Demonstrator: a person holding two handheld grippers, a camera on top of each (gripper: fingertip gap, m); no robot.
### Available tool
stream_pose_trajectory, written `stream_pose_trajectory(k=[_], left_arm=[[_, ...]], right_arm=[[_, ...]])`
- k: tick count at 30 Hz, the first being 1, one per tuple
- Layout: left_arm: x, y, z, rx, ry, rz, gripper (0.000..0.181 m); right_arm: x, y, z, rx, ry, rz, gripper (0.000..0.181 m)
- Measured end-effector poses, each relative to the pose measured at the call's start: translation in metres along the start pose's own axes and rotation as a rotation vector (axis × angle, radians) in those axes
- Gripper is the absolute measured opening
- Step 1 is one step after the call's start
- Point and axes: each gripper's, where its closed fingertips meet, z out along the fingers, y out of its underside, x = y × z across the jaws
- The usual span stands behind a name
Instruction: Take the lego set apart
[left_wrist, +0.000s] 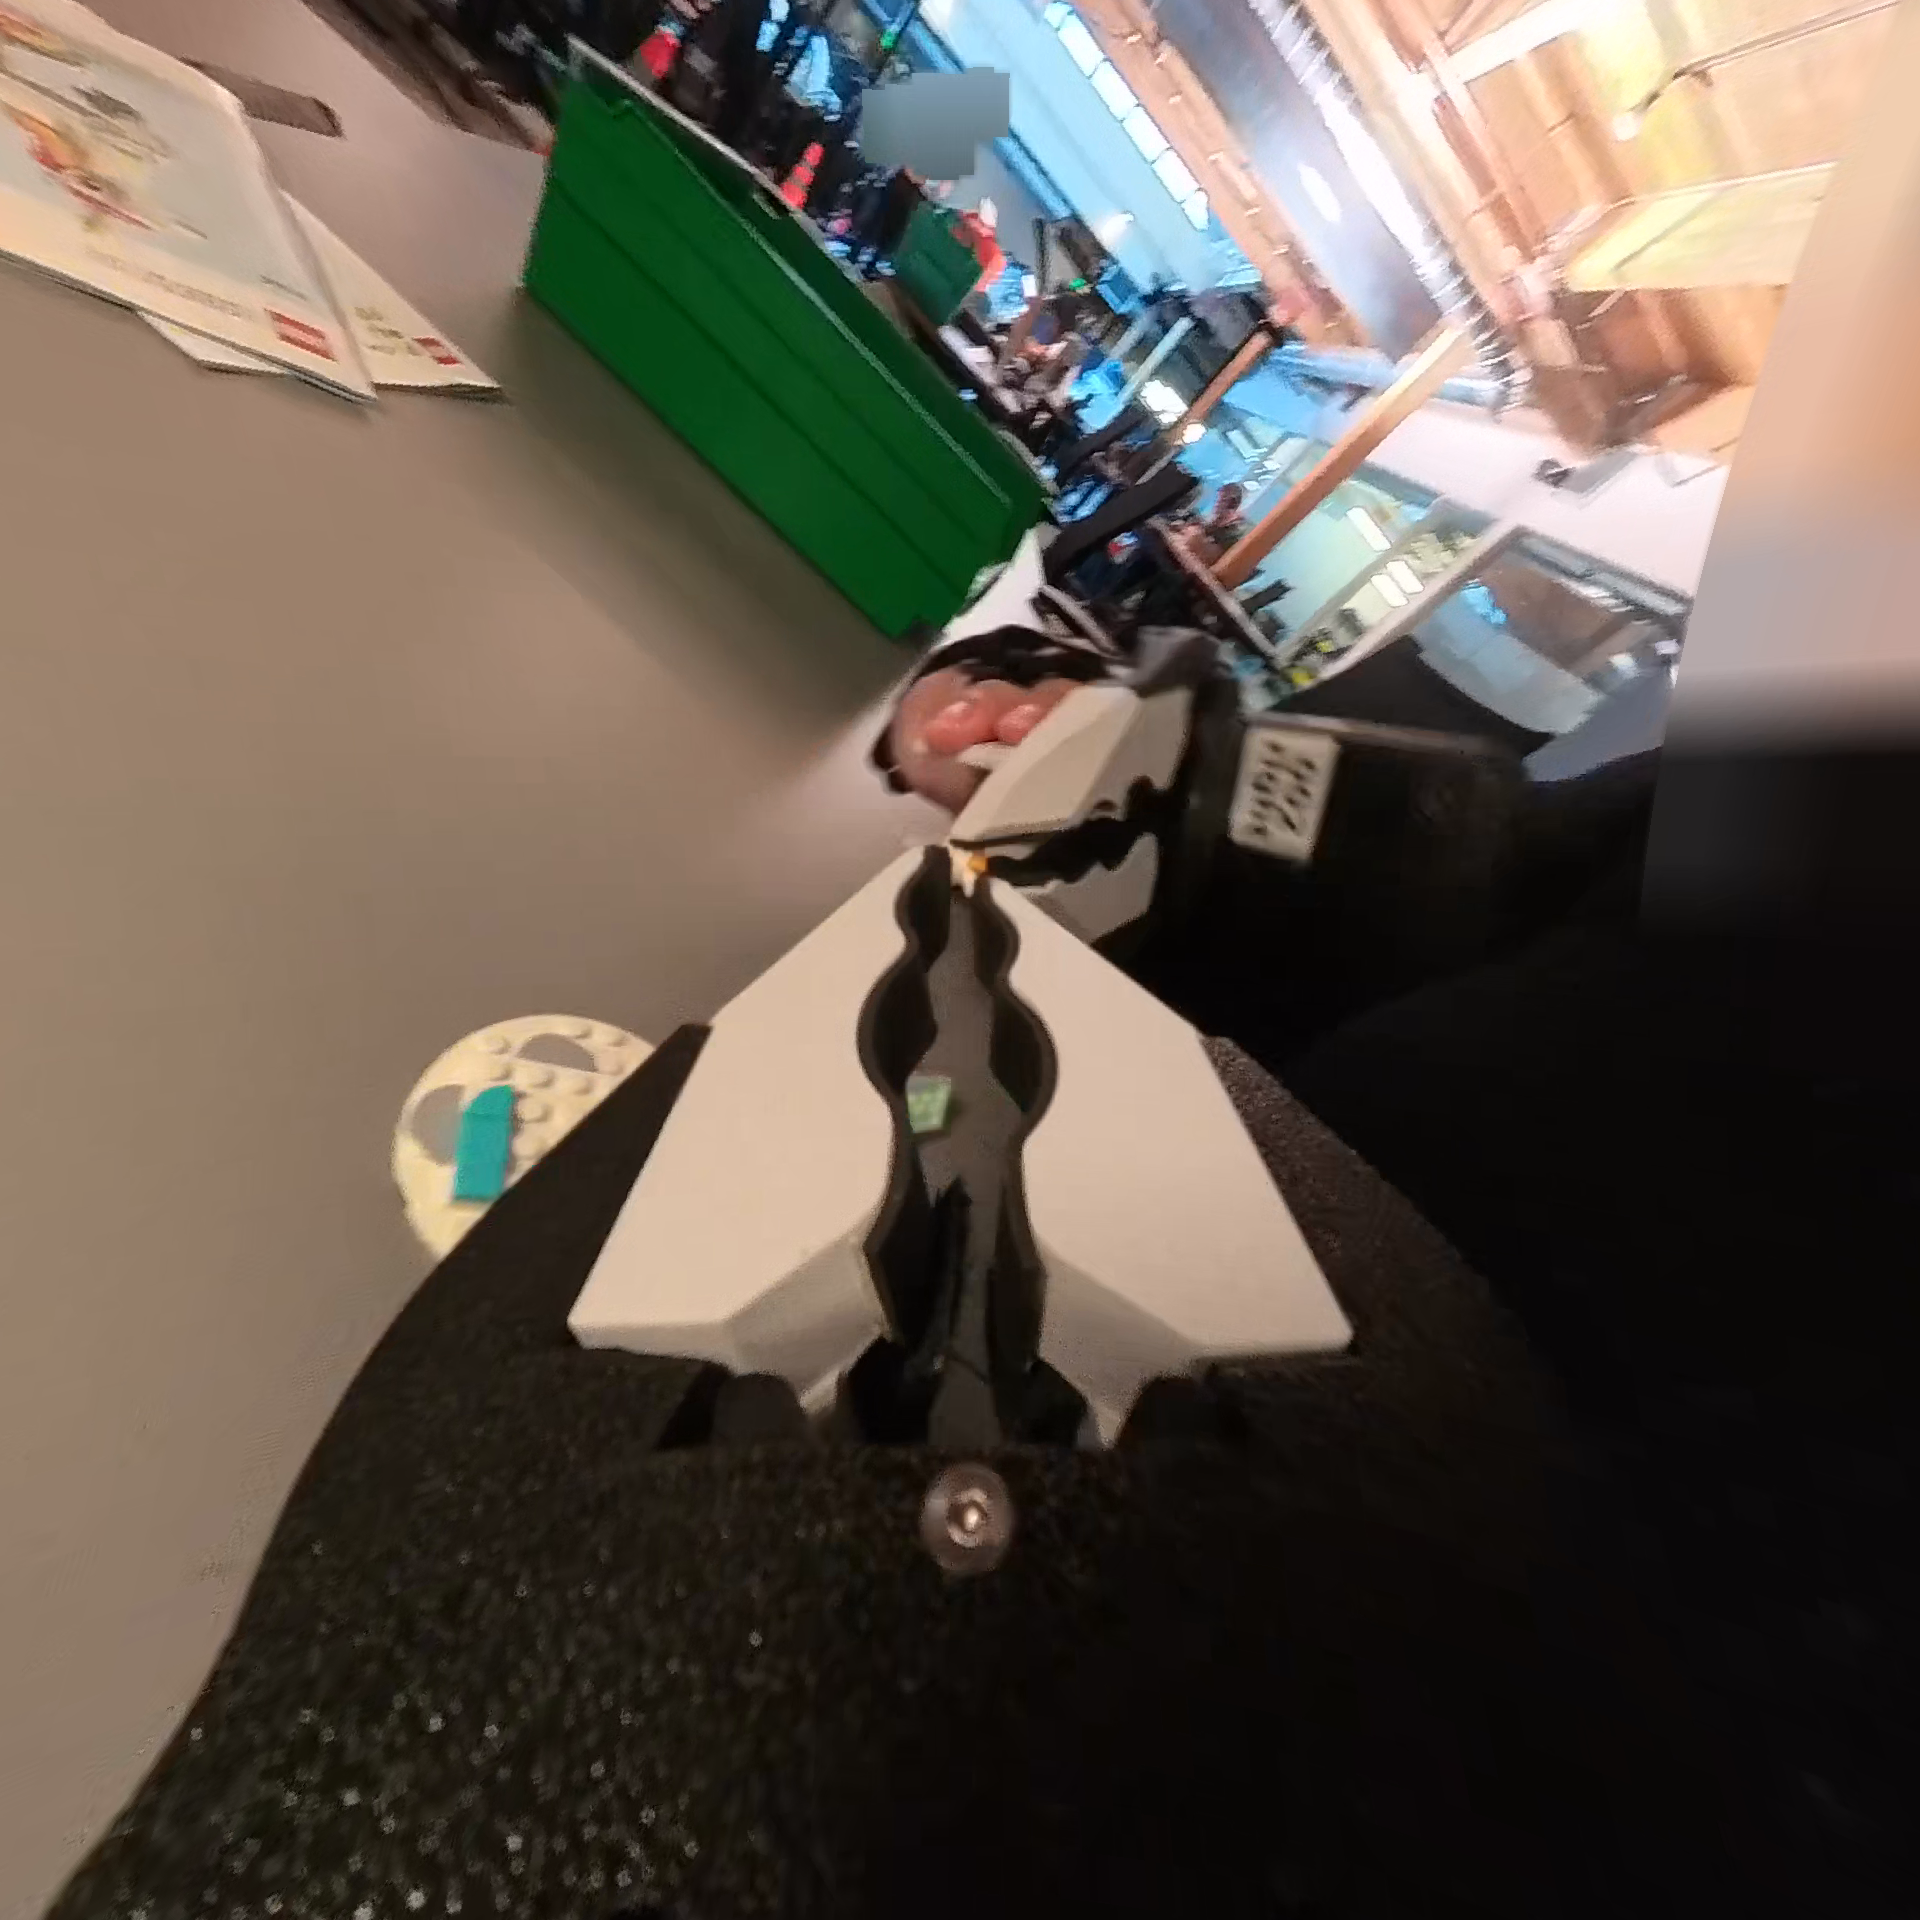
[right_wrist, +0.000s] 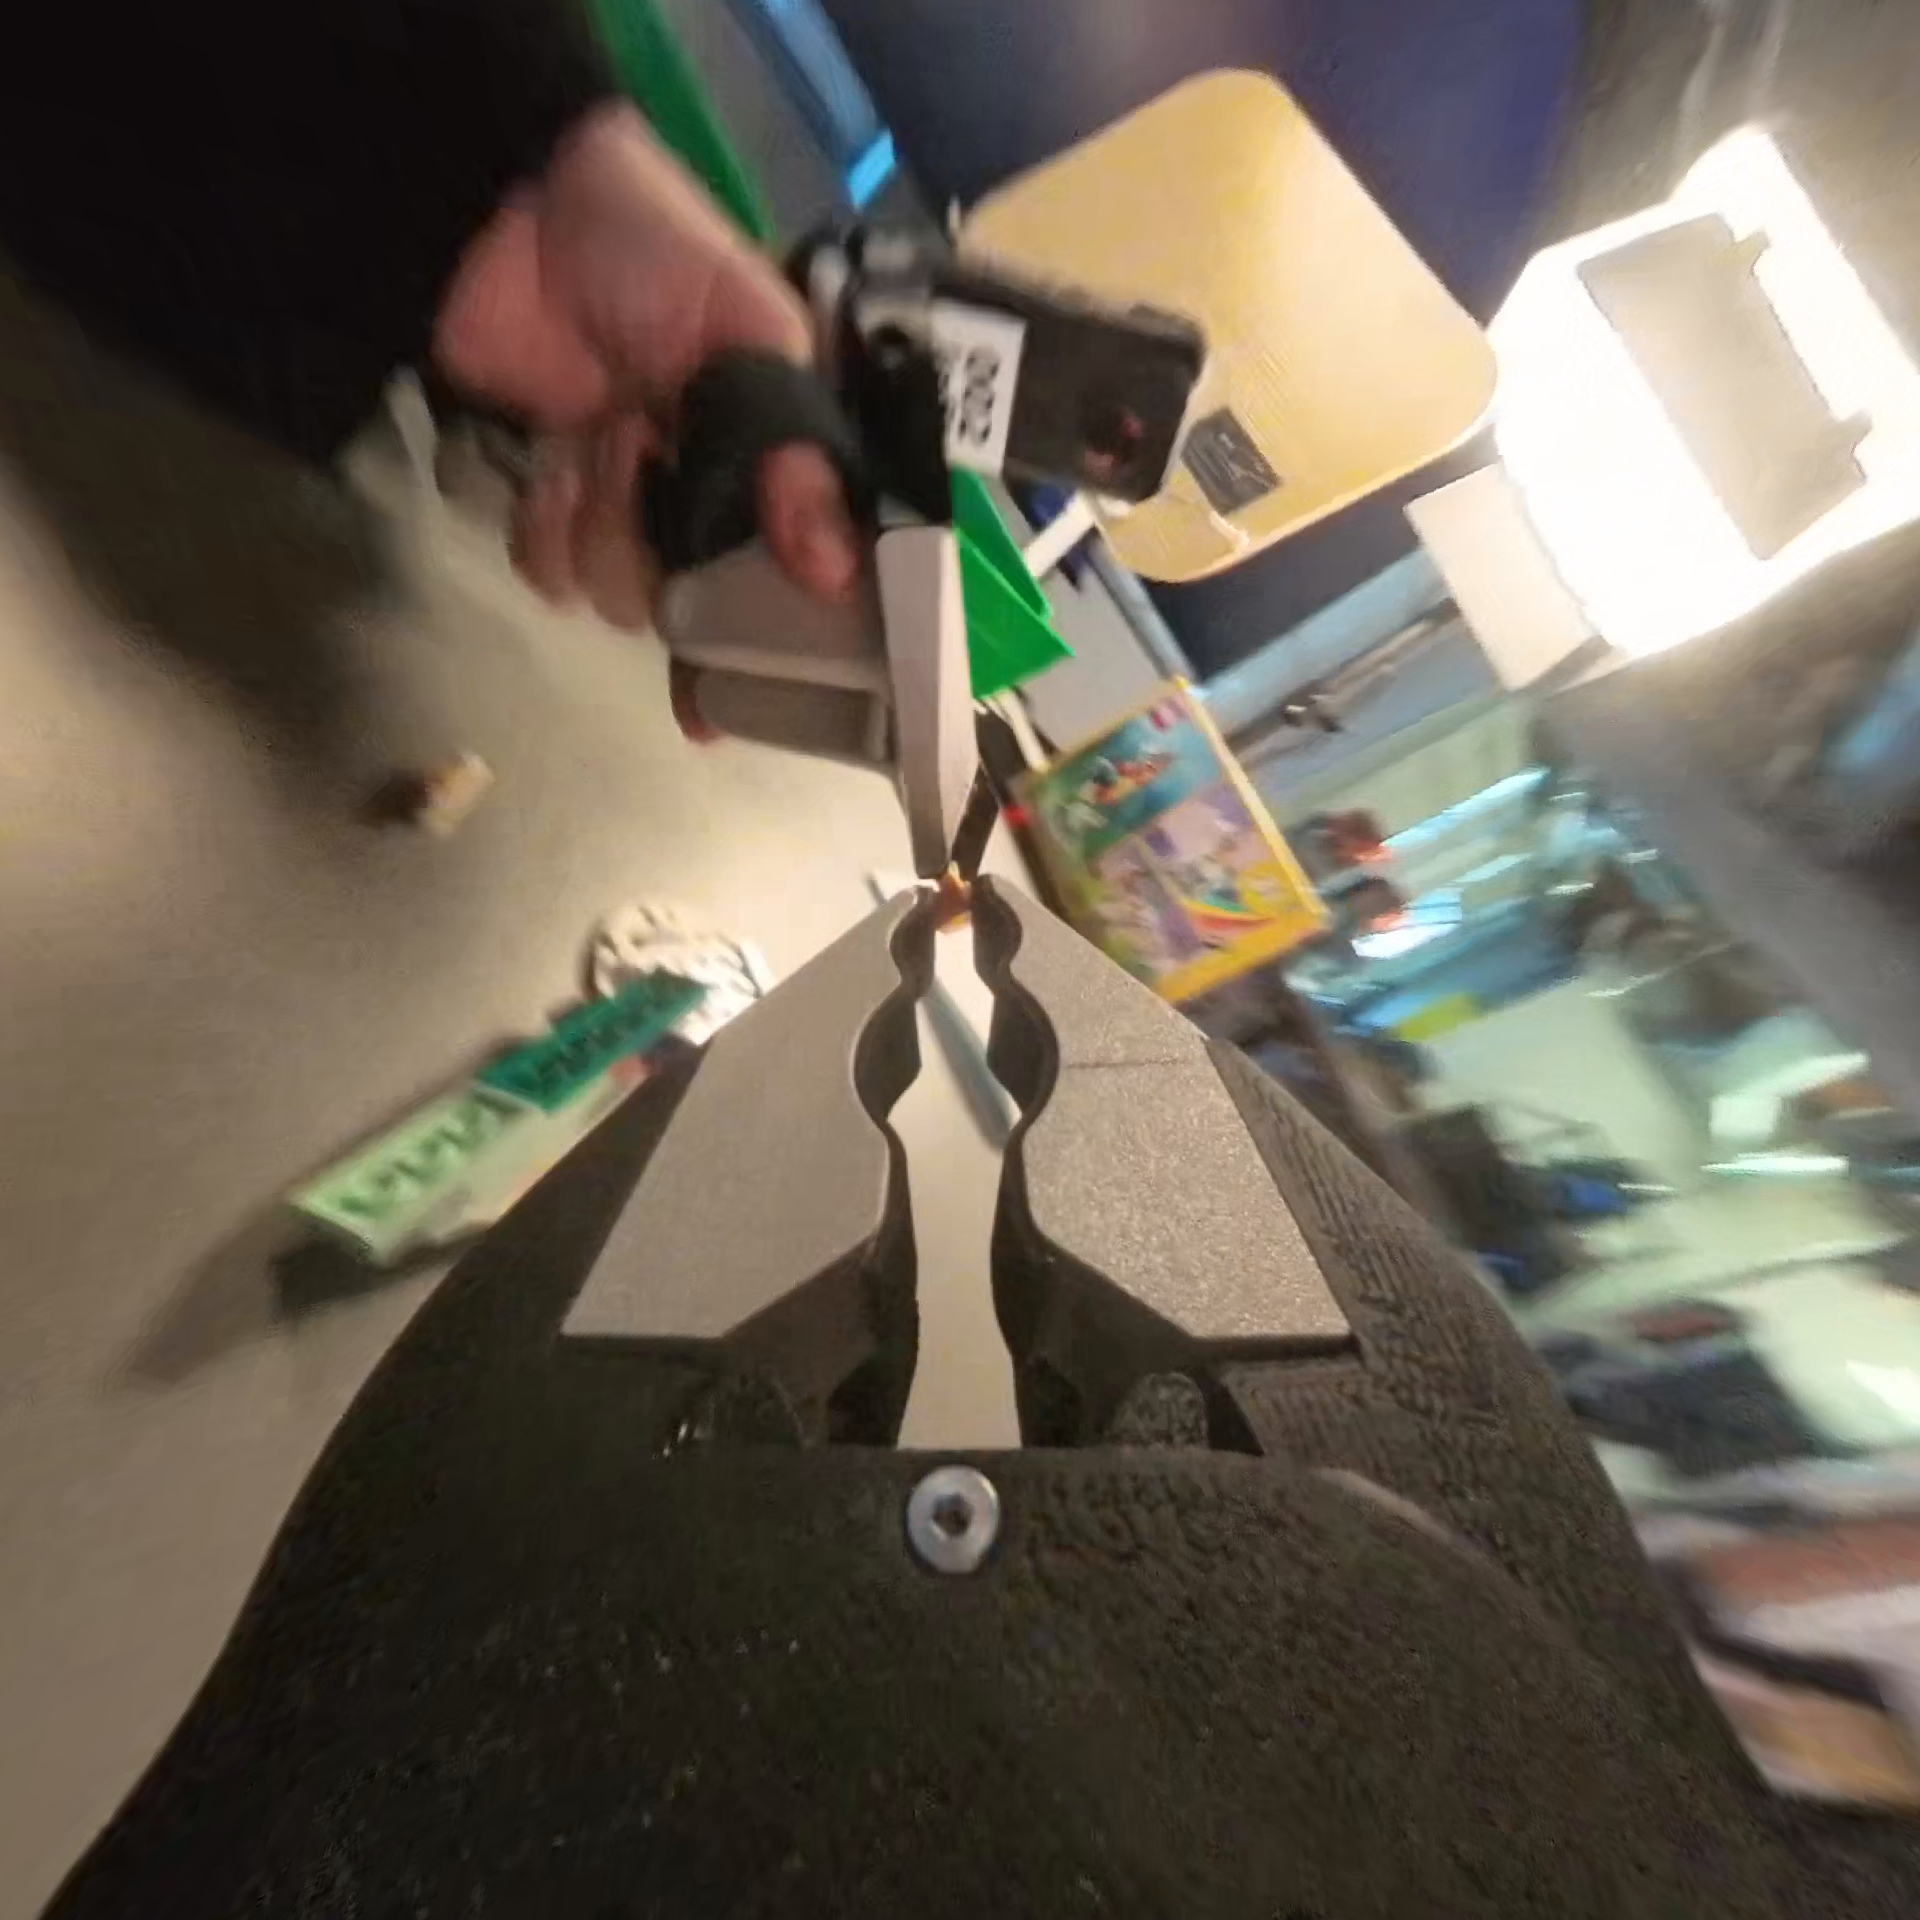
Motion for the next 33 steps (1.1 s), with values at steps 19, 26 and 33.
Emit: stream_pose_trajectory(k=[19, 26, 33], left_arm=[[-0.012, 0.007, -0.005, 0.019, -0.067, 0.029, 0.003], [0.011, -0.065, -0.078, 0.167, -0.582, 0.502, 0.004], [-0.079, -0.07, -0.248, -0.108, -1.198, 0.21, 0.005]], right_arm=[[-0.007, -0.005, -0.014, 0.208, -0.332, 0.701, 0.0], [0.029, 0.037, -0.009, 0.03, 0.081, 0.449, 0.0], [0.037, 0.046, -0.01, -0.014, 0.167, 0.385, 0.0]])
